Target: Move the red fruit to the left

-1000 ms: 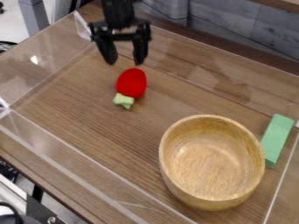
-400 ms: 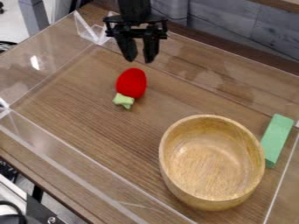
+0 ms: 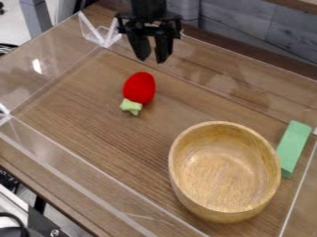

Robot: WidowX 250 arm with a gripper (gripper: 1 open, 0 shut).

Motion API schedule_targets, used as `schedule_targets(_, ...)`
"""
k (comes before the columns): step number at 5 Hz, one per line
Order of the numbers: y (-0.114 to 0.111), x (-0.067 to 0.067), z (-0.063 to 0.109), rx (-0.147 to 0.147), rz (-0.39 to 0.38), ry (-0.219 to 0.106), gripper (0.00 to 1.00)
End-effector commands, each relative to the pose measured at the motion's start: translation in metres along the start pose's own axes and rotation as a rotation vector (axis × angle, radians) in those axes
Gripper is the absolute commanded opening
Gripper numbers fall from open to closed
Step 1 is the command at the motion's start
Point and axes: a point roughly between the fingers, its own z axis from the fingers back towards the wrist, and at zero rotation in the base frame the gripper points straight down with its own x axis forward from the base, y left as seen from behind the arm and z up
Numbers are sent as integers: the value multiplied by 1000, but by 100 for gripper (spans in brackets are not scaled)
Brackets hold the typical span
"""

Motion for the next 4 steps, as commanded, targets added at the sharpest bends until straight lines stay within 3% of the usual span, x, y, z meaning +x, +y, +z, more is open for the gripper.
schedule_targets(1,13,12,17,15,-61,-41,100)
schedule_targets(3,-9,-12,26,21,-40,-59,100)
schedule_targets(4,-13,-12,22,26,-36,-67,100)
